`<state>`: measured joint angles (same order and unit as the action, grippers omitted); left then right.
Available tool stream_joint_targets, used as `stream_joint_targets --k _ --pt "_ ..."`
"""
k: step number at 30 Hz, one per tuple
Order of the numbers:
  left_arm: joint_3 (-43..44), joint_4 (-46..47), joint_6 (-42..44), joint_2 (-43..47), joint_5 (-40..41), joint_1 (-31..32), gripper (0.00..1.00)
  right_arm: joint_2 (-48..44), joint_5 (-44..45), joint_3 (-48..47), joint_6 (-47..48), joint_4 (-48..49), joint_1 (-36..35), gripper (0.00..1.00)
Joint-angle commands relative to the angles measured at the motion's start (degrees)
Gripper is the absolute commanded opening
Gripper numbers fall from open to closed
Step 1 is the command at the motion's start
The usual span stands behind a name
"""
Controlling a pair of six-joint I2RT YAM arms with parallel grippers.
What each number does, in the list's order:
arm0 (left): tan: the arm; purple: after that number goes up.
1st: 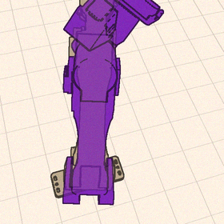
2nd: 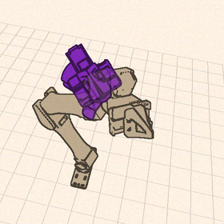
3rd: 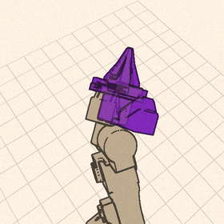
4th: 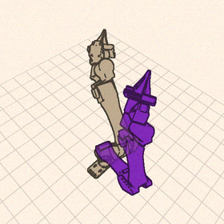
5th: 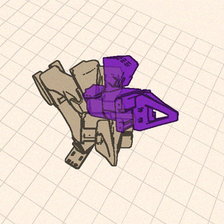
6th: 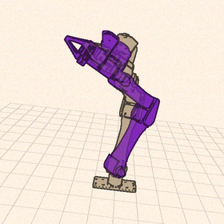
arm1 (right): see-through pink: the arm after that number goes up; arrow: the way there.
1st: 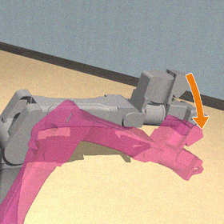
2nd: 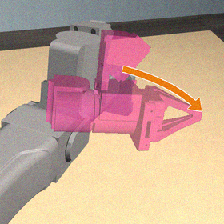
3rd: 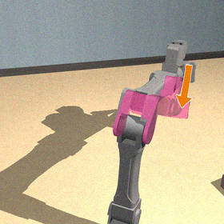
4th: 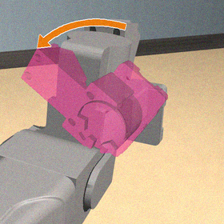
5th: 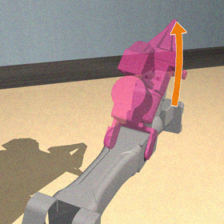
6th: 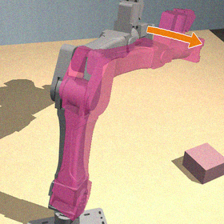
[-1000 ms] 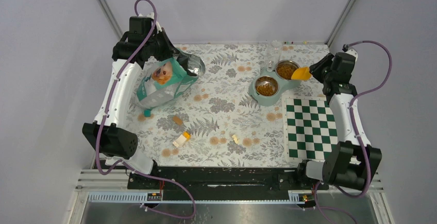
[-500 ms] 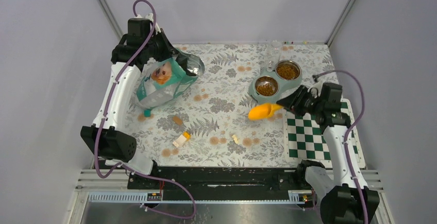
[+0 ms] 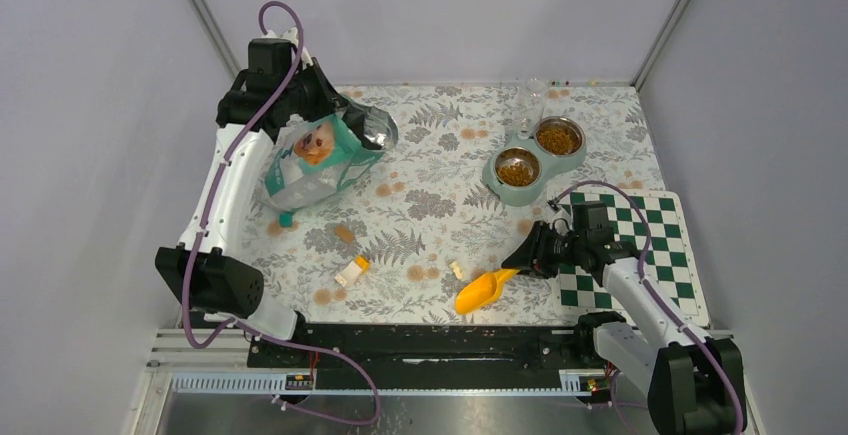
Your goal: Serve the pet food
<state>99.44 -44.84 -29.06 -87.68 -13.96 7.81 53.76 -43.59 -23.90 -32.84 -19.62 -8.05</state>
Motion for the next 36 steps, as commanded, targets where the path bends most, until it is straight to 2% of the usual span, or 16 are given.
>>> stream_joint_targets --k 1,8,15,21,25,29,36 --pt "-0.93 5.98 -0.81 4.09 -0.82 -0.63 0.0 1.12 2.13 0.35 2.6 -0.68 -0.79 0.03" --pt "-2.16 6.26 -1.06 5.0 -1.38 -0.61 0.0 5.51 7.7 0.71 3.75 -0.88 -0.76 0.35" --pt "-2.13 6.25 -0.96 5.33 -0.83 -0.65 0.0 2.67 17.74 -0.17 0.14 -3.89 -0.74 0.66" --pt "-2.06 6.25 -0.69 5.41 -0.35 -0.63 0.0 -1.45 27.71 -3.86 -1.15 -10.22 -0.75 0.79" --pt "-2.14 6.25 -0.72 5.39 -0.35 -0.62 0.0 -4.98 30.87 -7.71 -0.92 -14.32 -0.79 0.89" --pt "-2.23 6.25 -0.67 5.32 -0.33 -0.61 0.0 -5.86 29.66 -11.46 0.26 -16.7 -0.78 0.93" --pt "-2.16 6.26 -0.35 5.58 -0.58 -0.62 0.0 -5.09 21.24 -19.13 3.45 -13.12 -1.22 0.91"
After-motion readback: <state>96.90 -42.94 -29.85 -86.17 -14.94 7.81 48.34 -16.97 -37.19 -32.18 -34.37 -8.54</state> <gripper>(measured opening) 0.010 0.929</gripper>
